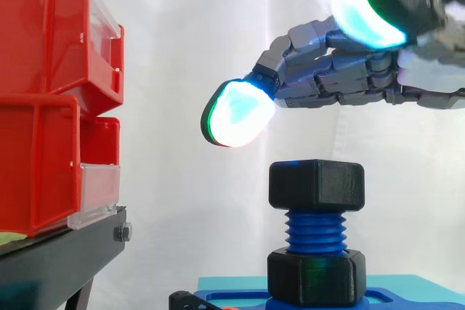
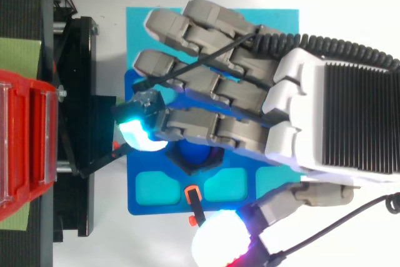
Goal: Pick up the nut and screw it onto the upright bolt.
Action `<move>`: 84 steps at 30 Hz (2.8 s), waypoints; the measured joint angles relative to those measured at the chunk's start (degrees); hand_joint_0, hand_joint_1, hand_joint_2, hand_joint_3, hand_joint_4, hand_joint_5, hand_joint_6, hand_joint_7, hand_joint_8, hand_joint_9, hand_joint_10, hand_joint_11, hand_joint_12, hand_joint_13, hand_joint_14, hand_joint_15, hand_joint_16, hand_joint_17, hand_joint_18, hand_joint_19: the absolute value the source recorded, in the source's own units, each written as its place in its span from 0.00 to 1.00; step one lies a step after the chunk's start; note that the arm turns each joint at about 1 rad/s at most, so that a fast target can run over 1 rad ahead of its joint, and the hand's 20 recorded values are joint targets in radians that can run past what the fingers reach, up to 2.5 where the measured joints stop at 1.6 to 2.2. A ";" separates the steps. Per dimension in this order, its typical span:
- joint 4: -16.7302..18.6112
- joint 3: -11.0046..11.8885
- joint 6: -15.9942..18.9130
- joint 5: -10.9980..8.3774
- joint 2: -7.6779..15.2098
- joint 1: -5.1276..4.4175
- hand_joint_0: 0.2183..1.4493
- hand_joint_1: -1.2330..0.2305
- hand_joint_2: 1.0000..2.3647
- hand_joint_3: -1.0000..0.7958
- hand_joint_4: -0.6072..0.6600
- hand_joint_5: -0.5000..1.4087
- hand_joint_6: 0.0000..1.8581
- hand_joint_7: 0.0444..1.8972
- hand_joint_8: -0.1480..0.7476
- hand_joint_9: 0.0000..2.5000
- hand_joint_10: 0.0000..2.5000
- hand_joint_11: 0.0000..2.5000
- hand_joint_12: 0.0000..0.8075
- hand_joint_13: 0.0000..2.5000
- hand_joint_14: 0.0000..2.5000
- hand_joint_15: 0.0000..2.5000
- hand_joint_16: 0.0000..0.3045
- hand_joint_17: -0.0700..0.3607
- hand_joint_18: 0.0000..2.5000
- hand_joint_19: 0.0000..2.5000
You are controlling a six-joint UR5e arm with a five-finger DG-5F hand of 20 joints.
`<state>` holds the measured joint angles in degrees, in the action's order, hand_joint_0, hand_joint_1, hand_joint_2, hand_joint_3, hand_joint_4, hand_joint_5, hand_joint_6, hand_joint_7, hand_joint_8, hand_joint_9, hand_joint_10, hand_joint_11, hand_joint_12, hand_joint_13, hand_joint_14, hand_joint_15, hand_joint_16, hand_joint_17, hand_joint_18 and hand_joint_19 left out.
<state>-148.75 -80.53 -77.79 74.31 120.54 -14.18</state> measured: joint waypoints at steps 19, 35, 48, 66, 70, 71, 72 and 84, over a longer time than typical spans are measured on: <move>-1.46 0.02 0.00 0.40 0.04 -0.14 0.21 0.91 0.00 0.28 0.58 0.17 0.27 0.34 0.42 0.04 0.00 0.00 0.49 0.00 0.00 0.00 0.18 0.44 0.00 0.00; -2.66 0.01 -0.34 1.33 0.05 0.38 0.22 0.87 0.00 0.28 0.62 0.19 0.27 0.43 0.45 0.08 0.00 0.00 0.49 0.03 0.00 0.00 0.17 0.44 0.00 0.00; -3.97 -0.05 -0.52 1.58 0.04 0.87 0.23 0.83 0.00 0.28 0.69 0.21 0.27 0.52 0.47 0.13 0.00 0.00 0.47 0.07 0.00 0.00 0.16 0.42 0.00 0.00; -4.27 -0.07 -1.82 3.74 0.05 3.47 0.25 0.78 0.00 0.28 0.66 0.26 0.27 0.79 0.49 0.22 0.00 0.00 0.39 0.14 0.00 0.00 0.12 0.35 0.03 0.00; -4.27 -0.07 -1.94 4.46 0.05 4.14 0.25 0.77 0.00 0.28 0.62 0.27 0.29 0.75 0.49 0.27 0.00 0.00 0.36 0.17 0.00 0.00 0.10 0.33 0.06 0.00; -4.27 -0.07 -1.97 4.67 0.04 4.35 0.25 0.77 0.00 0.28 0.61 0.27 0.30 0.74 0.49 0.28 0.00 0.00 0.35 0.17 0.00 0.00 0.10 0.32 0.07 0.00; -4.27 -0.07 -1.98 4.82 0.05 4.49 0.25 0.76 0.00 0.28 0.59 0.28 0.31 0.70 0.48 0.31 0.00 0.00 0.32 0.20 0.00 0.00 0.09 0.30 0.09 0.00; -4.00 0.17 -2.00 6.51 -0.03 5.96 0.24 0.83 0.00 0.28 0.69 0.23 0.27 0.59 0.47 0.33 0.00 0.00 0.32 0.21 0.00 0.00 0.09 0.30 0.08 0.00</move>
<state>-152.75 -80.37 -79.79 80.82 120.51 -8.22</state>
